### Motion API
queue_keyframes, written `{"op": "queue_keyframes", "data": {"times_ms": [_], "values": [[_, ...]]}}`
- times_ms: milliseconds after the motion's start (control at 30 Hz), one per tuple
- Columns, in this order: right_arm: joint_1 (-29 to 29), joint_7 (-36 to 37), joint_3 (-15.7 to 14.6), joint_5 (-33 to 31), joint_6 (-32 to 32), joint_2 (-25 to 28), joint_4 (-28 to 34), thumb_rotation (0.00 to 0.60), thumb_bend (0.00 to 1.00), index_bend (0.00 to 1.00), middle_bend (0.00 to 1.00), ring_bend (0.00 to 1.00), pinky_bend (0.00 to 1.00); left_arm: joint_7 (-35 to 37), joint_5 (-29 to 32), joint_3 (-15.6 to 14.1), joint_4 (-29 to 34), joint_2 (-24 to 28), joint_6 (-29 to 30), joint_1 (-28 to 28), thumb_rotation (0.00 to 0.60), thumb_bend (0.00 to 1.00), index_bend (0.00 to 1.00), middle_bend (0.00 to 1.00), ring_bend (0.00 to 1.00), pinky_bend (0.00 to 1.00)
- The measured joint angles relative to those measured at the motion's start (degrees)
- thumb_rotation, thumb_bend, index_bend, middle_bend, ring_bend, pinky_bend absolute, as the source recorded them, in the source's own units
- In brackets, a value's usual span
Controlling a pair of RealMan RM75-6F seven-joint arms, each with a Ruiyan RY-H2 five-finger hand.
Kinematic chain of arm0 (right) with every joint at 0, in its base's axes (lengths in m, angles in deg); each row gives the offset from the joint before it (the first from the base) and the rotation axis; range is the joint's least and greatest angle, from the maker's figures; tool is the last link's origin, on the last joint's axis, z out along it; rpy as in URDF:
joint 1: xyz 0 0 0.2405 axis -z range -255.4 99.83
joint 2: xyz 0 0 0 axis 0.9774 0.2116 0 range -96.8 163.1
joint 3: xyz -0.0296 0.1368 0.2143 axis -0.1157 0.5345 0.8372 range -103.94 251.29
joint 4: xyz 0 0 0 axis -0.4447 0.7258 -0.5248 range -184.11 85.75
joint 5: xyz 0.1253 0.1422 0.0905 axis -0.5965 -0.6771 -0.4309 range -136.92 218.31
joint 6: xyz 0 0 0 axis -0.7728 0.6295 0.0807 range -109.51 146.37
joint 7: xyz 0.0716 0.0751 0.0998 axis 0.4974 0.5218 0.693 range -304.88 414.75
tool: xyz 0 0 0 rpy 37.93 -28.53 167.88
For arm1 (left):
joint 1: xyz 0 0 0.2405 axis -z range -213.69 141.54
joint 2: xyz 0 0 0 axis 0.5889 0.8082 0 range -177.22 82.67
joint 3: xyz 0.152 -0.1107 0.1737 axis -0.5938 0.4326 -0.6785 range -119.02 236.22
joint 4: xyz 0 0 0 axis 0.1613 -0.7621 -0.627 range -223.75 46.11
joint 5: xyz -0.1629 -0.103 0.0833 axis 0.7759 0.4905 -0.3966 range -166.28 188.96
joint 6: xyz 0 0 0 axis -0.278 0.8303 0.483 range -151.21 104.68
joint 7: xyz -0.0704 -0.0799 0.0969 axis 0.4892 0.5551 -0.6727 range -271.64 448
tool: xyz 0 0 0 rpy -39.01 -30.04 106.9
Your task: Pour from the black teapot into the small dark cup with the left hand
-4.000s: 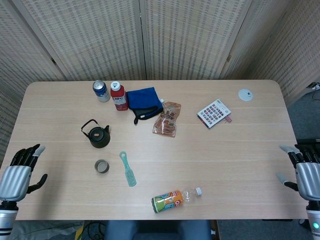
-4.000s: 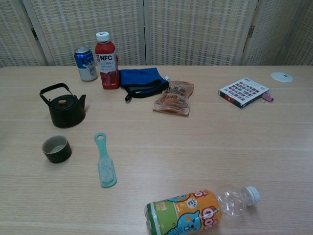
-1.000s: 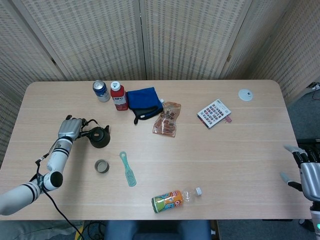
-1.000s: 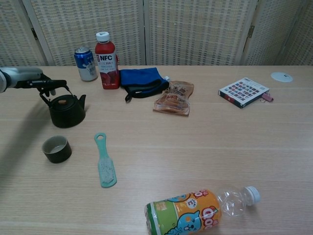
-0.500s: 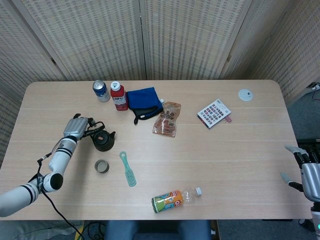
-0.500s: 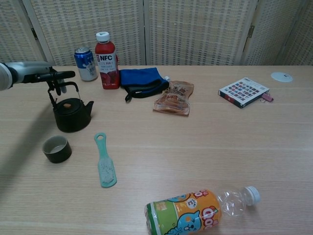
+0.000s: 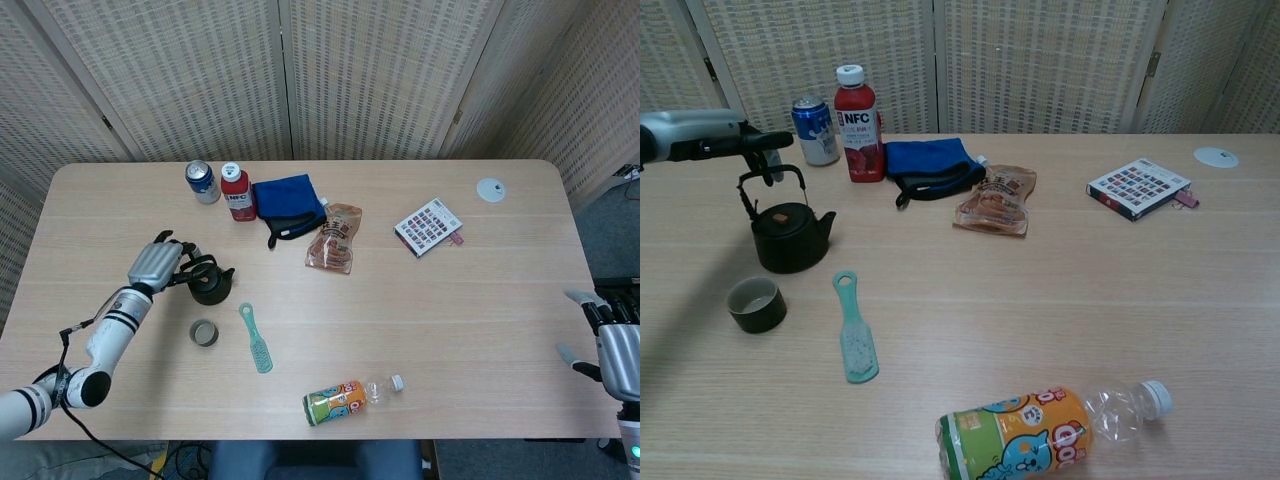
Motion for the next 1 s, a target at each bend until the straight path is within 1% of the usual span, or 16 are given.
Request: {"op": "queue_keyframes", "data": {"times_ms": [200,367,400,467,533,667,900,1000], "values": [[0.1,0.0,-0.1,0.4,-0.5,-0.1,0.0,0.600,0.15,0.24,0.29,0.16,0.18,-0.2,-4.8,-1.7,5.6,2.8,3.3,-1.7,0.000,0.06,0.41,0.39,0.29,0.03],[0.3,0.0,-0.1,0.5,-0.8,-0.2,0.1,0.600,0.15,0.24,0.29,0.16,0.18,-0.5,-7.9,-2.8,8.3,4.1,5.5,-2.7,0.001,0.07,0.41,0.39,0.29,0.03],[0.3,0.1,-0.1,0.5,-0.8,-0.2,0.1,0.600,0.15,0.24,0.29,0.16,0.18,-0.4,-8.5,-2.9,8.7,4.2,6.0,-2.9,0.012,0.06,0.41,0.39,0.29,0.03],[0.4,0.1,-0.1,0.6,-1.1,-0.2,0.0,0.600,0.15,0.24,0.29,0.16,0.18,-0.4,-9.4,-3.0,9.0,4.3,6.8,-3.2,0.057,0.07,0.39,0.39,0.28,0.03],[0.4,0.2,-0.1,0.7,-1.2,-0.2,0.0,0.600,0.15,0.24,0.29,0.16,0.18,-0.5,-10.2,-3.2,9.2,4.3,7.5,-3.4,0.075,0.06,0.36,0.38,0.27,0.03],[0.5,0.3,-0.1,0.7,-1.4,-0.3,-0.3,0.600,0.15,0.24,0.29,0.16,0.18,-0.9,-11.6,-3.6,9.3,3.7,8.3,-3.6,0.087,0.06,0.30,0.36,0.26,0.03],[0.7,0.6,0.2,0.5,-1.9,-0.5,-0.8,0.600,0.15,0.24,0.29,0.16,0.18,-3.0,-12.4,-4.0,8.3,1.3,8.7,-3.1,0.084,0.06,0.23,0.30,0.22,0.03],[0.8,0.7,0.5,0.6,-2.5,-0.7,-1.2,0.600,0.15,0.24,0.29,0.16,0.18,-4.0,-12.3,-4.0,6.9,-0.2,8.5,-2.6,0.112,0.06,0.20,0.27,0.20,0.03]]}}
